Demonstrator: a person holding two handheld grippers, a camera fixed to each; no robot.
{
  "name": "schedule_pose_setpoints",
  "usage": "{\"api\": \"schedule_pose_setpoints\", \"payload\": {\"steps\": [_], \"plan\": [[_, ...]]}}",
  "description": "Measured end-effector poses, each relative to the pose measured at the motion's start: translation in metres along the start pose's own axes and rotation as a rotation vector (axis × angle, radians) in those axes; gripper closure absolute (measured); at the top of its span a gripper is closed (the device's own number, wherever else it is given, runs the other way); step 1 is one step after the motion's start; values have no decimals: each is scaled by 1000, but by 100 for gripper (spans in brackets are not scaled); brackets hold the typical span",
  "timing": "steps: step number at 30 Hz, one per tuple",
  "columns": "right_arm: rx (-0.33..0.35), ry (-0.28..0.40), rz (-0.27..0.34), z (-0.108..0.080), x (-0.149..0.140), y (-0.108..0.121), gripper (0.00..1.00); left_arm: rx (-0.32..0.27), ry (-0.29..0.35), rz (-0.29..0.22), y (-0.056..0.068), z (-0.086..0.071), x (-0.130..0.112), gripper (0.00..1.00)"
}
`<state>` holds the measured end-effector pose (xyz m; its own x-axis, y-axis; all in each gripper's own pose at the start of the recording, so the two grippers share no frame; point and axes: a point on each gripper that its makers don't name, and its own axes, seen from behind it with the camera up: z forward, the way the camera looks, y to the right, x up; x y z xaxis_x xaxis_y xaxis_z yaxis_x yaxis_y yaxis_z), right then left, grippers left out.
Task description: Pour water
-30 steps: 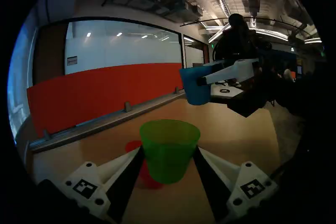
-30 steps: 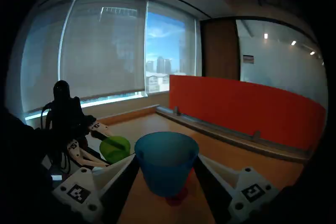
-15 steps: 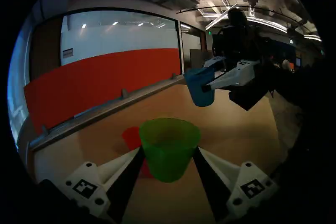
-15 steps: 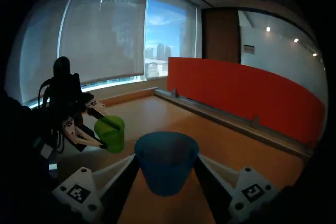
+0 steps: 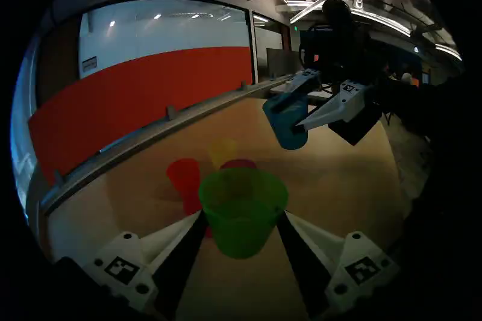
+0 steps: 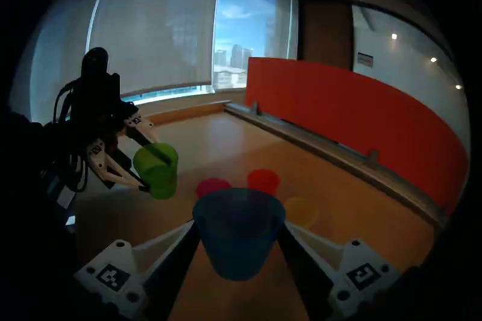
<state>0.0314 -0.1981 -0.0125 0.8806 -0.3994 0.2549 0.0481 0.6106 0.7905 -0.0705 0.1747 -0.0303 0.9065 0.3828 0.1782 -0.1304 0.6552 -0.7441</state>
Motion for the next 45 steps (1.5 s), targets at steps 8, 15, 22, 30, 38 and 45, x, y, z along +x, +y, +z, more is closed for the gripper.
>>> {"api": "schedule_pose_setpoints", "payload": {"steps": [8, 15, 22, 30, 38, 45], "plan": [[12, -59, -4, 9, -31, 1, 12, -23, -63, 0, 3, 9, -23, 19], [10, -88, -4, 15, -48, 5, 12, -39, -97, -17, 3, 16, -37, 19], [11, -97, 11, 19, -55, 9, 12, -52, -140, -25, 1, 25, -55, 19], [10, -110, 23, 24, -62, 13, 12, -62, -177, -46, -2, 34, -71, 19], [10, -118, 32, 28, -65, 16, 12, -73, -193, -52, -2, 39, -79, 19], [11, -123, 34, 30, -66, 16, 12, -78, -200, -65, -1, 43, -87, 19]]}}
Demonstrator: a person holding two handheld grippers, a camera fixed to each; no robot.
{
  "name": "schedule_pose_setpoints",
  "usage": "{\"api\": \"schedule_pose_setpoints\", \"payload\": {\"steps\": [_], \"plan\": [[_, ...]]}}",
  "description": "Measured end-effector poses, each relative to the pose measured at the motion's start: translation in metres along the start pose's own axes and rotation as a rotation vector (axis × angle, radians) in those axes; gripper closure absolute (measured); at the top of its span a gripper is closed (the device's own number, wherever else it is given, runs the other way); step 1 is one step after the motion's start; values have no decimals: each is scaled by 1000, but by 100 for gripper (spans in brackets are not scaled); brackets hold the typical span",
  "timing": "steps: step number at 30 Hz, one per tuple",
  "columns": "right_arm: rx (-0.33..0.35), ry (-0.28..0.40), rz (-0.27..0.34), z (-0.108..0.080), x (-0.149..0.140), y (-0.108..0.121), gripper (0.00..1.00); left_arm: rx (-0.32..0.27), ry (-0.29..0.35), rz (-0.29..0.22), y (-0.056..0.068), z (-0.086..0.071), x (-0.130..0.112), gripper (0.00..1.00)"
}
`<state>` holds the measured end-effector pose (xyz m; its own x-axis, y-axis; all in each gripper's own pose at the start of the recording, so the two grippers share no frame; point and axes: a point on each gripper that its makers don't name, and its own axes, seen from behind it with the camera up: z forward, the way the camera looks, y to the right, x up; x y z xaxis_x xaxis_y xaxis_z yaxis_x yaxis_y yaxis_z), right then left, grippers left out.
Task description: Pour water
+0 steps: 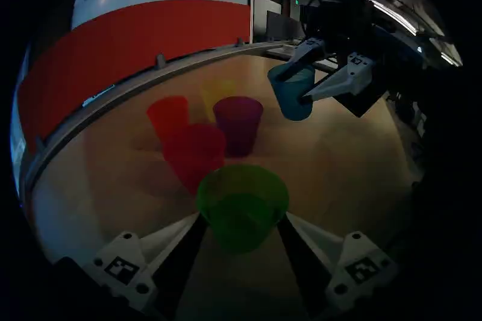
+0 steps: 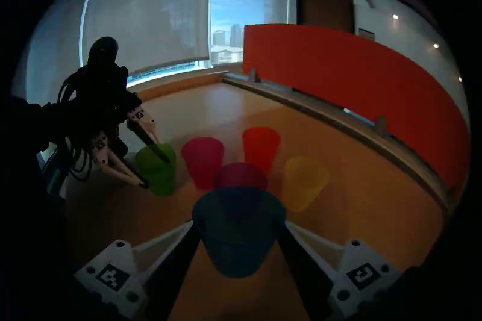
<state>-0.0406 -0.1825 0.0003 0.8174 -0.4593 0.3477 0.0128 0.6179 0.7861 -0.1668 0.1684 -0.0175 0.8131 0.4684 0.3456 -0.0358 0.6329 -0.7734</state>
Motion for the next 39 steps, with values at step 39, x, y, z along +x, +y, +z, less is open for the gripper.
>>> {"api": "schedule_pose_setpoints", "payload": {"steps": [39], "plan": [[-13, -71, 25, 18, -42, 4, 12, 20, -61, -20, -5, -6, -24, 18]]}}
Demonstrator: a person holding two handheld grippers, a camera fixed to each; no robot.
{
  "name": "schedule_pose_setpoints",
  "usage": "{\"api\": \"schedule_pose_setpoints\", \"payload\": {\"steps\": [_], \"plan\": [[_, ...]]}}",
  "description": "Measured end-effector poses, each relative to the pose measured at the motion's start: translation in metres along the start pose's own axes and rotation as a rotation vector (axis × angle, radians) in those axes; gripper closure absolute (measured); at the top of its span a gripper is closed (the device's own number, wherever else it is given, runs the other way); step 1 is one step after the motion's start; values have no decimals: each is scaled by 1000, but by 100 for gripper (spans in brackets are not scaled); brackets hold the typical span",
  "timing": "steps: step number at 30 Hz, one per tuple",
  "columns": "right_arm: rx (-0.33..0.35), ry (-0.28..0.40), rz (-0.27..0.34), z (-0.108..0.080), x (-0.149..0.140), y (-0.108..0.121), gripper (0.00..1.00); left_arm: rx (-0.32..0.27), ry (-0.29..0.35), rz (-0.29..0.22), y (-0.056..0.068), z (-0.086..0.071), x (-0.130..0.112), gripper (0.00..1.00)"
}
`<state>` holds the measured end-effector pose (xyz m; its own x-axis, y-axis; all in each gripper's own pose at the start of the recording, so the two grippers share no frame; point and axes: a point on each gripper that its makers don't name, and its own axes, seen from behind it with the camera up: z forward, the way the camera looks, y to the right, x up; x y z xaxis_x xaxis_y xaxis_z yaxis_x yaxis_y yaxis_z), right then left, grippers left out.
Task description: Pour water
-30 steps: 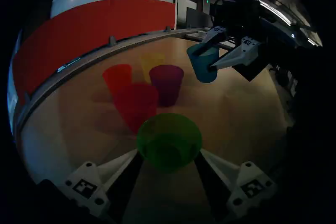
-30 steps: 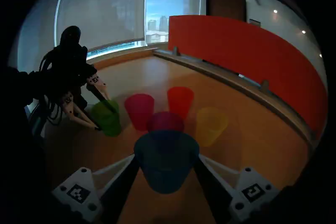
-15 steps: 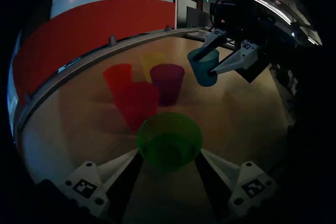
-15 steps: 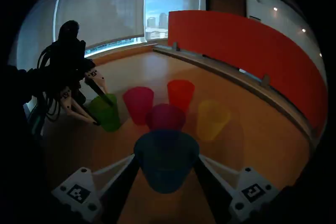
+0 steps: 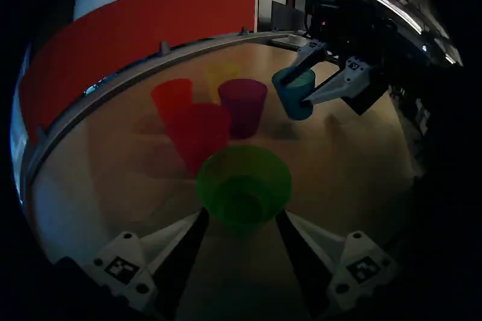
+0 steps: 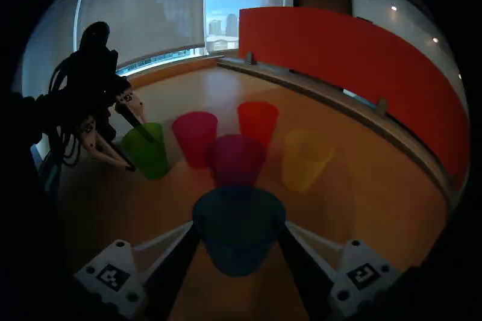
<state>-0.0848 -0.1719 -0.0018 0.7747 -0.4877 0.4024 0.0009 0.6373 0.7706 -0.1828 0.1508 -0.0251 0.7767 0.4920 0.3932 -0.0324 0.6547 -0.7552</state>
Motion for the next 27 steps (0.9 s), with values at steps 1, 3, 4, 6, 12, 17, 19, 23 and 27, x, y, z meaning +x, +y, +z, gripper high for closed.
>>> {"api": "schedule_pose_setpoints", "payload": {"steps": [1, 3, 4, 6, 12, 17, 19, 23, 27], "plan": [[0, -1, 1, 1, -1, 0, 12, 0, 2, -5, 0, -1, 0, 18], [0, -4, 1, 3, -3, 0, 12, 0, 5, -15, 1, -5, -1, 18], [0, -5, 0, 3, -4, 0, 12, 1, 5, -19, 1, -6, -2, 18], [-2, -6, -2, 4, -6, 1, 12, 3, 5, -27, 1, -9, -4, 18], [-18, 0, -7, 6, -10, 5, 11, 0, 16, -61, 5, -18, -9, 18], [-16, -3, 2, 1, -14, 3, 11, 2, 34, -80, 7, -25, -8, 18], [-16, -8, 2, -1, -17, 2, 11, 3, 40, -86, 8, -27, -8, 18], [-20, -17, 4, -4, -23, 1, 11, -2, 44, -98, 10, -30, -9, 18], [-30, -25, 5, -6, -28, 2, 11, -4, 43, -95, 14, -30, -9, 18]]}}
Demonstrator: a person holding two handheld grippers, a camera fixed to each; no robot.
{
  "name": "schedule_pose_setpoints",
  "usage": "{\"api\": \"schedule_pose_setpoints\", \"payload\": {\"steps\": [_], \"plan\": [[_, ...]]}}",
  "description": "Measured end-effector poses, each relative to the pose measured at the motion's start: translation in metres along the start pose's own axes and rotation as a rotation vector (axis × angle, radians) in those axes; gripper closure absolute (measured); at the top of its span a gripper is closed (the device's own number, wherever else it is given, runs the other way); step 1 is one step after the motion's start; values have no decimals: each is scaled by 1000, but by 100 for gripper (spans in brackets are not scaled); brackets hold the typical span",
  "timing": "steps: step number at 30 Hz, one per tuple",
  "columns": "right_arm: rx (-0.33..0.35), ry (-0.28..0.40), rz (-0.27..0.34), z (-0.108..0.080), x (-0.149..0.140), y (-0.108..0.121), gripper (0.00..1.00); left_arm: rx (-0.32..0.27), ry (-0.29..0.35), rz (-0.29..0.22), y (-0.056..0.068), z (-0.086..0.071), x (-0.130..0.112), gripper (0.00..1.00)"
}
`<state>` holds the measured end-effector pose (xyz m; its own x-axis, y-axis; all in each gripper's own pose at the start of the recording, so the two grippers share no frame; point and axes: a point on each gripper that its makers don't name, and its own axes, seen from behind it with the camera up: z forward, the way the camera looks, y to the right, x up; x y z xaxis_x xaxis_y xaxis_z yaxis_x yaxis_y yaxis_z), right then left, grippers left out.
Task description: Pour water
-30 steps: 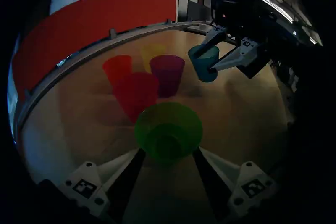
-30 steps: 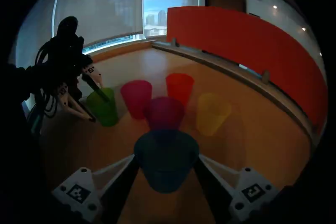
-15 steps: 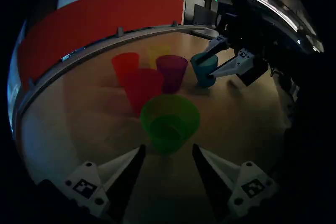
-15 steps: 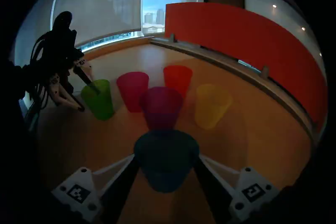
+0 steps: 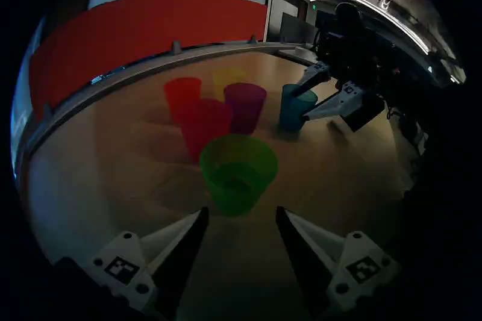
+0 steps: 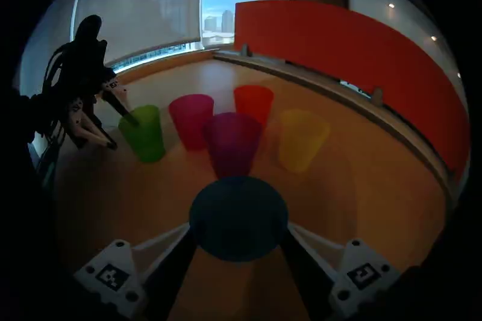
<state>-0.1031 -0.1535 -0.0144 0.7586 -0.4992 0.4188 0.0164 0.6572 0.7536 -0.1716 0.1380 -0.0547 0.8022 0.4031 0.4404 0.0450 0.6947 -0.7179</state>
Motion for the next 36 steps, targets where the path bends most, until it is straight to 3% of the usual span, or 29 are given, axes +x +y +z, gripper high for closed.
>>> {"api": "schedule_pose_setpoints", "payload": {"steps": [6, 8, 18, 29, 36], "plan": [[-2, -10, 9, -1, -5, -2, 6, -3, 3, 2, 4, -1, 1, 18], [0, -14, 14, -3, -7, -3, 1, 2, 3, 1, 3, -3, 1, 18], [-35, 12, 55, -20, -17, -4, 0, 57, 36, -23, -7, -20, 2, 18], [-99, 64, 101, -47, -20, -5, 0, 148, 100, -11, -15, -45, 6, 18], [-165, 106, 133, -67, -23, -3, 1, 248, 172, -11, -27, -66, 14, 18]]}}
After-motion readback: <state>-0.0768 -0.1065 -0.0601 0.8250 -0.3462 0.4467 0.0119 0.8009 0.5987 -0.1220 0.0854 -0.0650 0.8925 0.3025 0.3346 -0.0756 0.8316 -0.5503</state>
